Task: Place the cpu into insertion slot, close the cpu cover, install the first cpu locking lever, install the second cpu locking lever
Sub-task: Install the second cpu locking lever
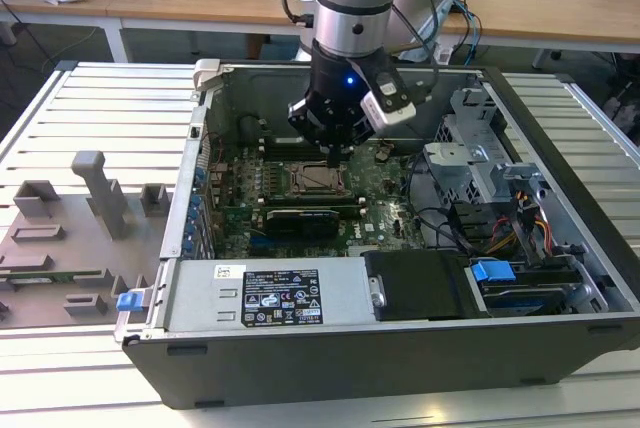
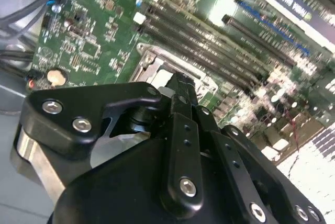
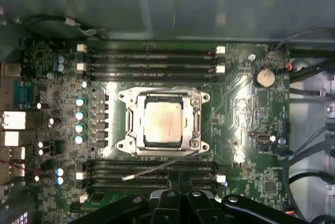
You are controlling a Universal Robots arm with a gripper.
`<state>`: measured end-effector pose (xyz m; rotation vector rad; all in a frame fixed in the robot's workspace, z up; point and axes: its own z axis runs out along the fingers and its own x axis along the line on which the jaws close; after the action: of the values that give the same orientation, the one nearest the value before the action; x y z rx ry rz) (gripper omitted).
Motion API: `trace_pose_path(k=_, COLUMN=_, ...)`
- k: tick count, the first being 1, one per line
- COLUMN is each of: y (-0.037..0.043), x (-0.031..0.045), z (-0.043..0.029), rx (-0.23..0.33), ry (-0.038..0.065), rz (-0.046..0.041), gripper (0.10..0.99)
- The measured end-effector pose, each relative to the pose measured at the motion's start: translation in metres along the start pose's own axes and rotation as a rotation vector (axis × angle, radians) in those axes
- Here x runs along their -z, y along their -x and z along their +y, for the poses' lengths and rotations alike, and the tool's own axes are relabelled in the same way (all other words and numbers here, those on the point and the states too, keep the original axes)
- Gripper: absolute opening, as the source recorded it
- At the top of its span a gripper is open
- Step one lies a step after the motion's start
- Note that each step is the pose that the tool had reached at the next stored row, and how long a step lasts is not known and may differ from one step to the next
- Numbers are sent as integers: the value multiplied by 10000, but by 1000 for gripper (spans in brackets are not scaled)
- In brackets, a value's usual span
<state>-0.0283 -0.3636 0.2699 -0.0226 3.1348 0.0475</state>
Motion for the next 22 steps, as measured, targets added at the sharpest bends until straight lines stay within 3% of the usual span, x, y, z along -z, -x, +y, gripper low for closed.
trace_pose_path(k=1, y=-5, x=-10, z=-32, rx=-1, ry=80, rz=-2, gripper=106)
trace_pose_path(k=3, y=-15, x=-11, z=-67, rx=-3, ry=383, rz=-6, gripper=106)
trace_pose_path(k=4, y=-19, x=-11, z=-93, rx=-5, ry=719, rz=-11, gripper=106)
trace_pose_path(k=5, y=-20, x=-11, z=-122, rx=-7, ry=1213, rz=-18, gripper=106)
trace_pose_path(k=6, y=-22, x=-10, z=-139, rx=-8, ry=1486, rz=-21, gripper=106)
trace_pose_path(k=8, y=-27, x=-32, z=-152, rx=-11, ry=1641, rz=-27, gripper=106)
trace_pose_path(k=12, y=-29, x=-163, z=-158, rx=-12, ry=1637, rz=-16, gripper=106)
trace_pose_path(k=16, y=-33, x=-196, z=-161, rx=-8, ry=1643, rz=-15, gripper=106)
trace_pose_path(k=22, y=-36, x=-339, z=-167, rx=-11, ry=1643, rz=-16, gripper=106)
